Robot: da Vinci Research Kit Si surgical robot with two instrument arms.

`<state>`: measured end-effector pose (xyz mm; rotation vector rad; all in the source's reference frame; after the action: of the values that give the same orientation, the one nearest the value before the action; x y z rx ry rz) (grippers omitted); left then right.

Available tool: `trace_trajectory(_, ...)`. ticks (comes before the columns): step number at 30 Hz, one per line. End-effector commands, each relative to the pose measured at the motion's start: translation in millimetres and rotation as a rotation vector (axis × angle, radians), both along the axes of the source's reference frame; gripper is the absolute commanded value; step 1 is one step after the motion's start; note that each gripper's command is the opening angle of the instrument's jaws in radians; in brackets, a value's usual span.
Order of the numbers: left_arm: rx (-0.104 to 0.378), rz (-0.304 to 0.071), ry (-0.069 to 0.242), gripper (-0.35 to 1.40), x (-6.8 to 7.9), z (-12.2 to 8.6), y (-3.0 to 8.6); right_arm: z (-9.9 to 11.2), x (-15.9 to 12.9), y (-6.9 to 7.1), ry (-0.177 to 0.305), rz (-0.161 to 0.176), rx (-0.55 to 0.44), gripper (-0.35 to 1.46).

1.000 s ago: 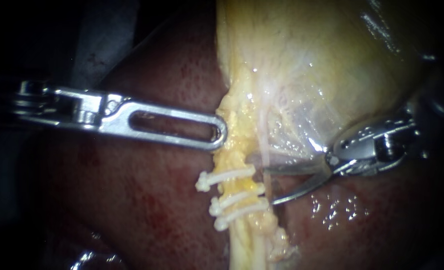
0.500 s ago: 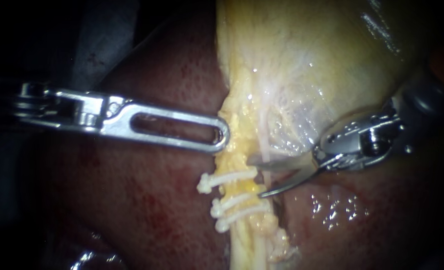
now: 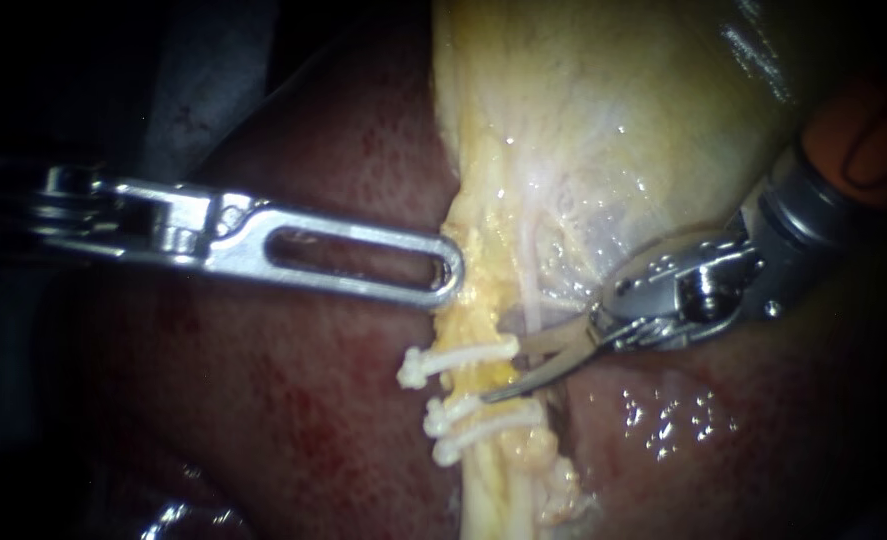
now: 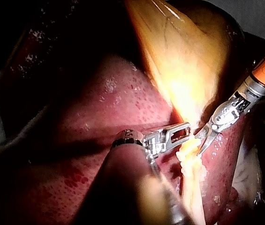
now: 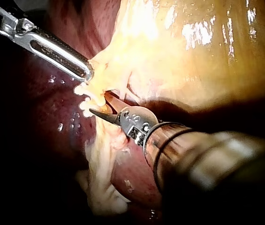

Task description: Go to the cutting position left tube

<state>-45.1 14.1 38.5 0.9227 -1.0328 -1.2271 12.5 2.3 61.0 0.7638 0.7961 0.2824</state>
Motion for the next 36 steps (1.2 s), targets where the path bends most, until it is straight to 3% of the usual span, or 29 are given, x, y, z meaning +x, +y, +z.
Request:
trace_trajectory(1,0.000,0.000,-0.001,-0.35,0.0,0.0,0.0,0.1,0.1,0.1,0.000,0.000,0.000,0.28)
trace_trajectory(9,0.000,0.000,0.000,-0.35,-0.1,0.0,0.0,0.2,1.1,-0.1,-0.006,0.015,0.013,0.26)
trace_trajectory(15,0.000,-0.001,0.000,-0.35,-0.2,0.1,0.0,0.5,1.6,-0.4,0.021,0.034,0.022,0.26)
trace_trajectory(30,0.000,0.001,-0.001,-0.35,-0.5,0.2,0.1,0.9,2.5,-0.8,0.020,0.049,0.034,0.26)
trace_trajectory(36,0.000,0.000,0.000,-0.35,-0.6,0.2,0.1,0.9,2.7,-0.8,0.043,0.061,0.040,0.26)
